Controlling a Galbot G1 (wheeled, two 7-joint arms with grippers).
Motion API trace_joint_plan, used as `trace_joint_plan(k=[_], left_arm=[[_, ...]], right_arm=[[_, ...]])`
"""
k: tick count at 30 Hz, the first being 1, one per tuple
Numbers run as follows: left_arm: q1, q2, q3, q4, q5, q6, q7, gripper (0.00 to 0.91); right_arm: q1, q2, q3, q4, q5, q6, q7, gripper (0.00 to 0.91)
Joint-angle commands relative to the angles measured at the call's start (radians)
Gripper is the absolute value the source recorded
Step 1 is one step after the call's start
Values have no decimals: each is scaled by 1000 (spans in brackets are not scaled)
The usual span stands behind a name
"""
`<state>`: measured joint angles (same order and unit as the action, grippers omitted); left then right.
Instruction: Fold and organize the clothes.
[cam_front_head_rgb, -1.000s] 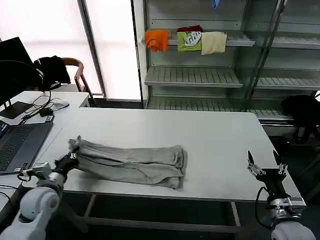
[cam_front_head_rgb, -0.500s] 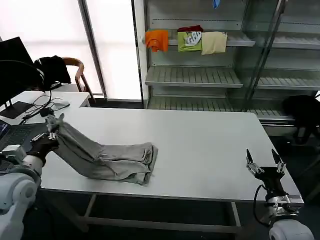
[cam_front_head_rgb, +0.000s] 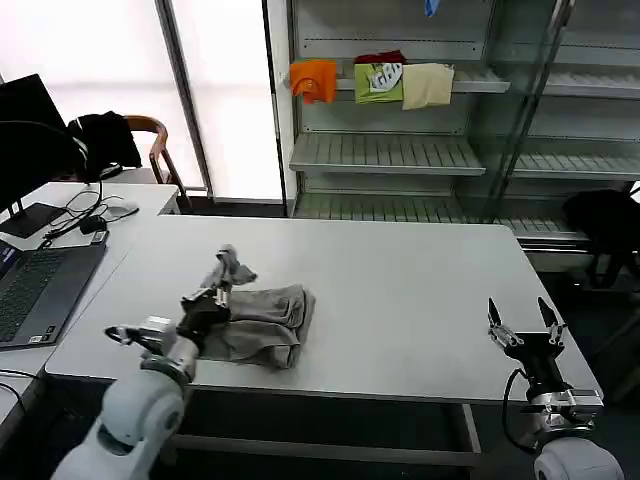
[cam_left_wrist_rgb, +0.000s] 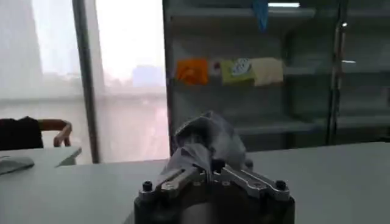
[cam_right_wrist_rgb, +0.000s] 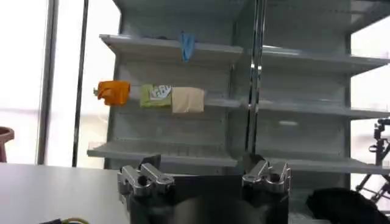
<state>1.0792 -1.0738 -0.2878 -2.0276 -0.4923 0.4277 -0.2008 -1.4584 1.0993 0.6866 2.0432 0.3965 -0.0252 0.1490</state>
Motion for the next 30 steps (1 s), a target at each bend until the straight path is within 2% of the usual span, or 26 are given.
trace_joint_plan(k=[1, 5, 7, 8, 10, 18, 25, 27, 30], left_arm=[[-58, -107, 190, 104, 113, -19, 6, 20], [-60, -105, 198, 112, 115, -17, 14, 20], [-60, -107, 200, 109, 118, -15, 19, 71], [-60, -109, 201, 108, 121, -10, 17, 292], [-64, -109, 209, 109, 138, 1, 17, 907], [-79, -106, 246, 70, 196, 0, 12, 907], [-44, -90, 271, -85, 255, -1, 10, 907], [-34, -85, 258, -122, 251, 4, 3, 907], [-8, -49, 167, -145, 232, 10, -12, 907]], right_arm=[[3, 4, -6, 2, -2, 0, 0, 907], [5, 5, -10, -3, -3, 0, -1, 907], [6, 6, -11, -6, -3, 1, -1, 907], [6, 6, -12, -6, -3, 1, -1, 907], [7, 6, -14, -8, -3, 2, -1, 907], [9, 7, -18, -14, -6, 2, 0, 907], [12, 12, -21, -19, -9, 3, -1, 907], [14, 13, -22, -20, -10, 3, 0, 907], [11, 13, -22, -19, -11, 3, 1, 907]])
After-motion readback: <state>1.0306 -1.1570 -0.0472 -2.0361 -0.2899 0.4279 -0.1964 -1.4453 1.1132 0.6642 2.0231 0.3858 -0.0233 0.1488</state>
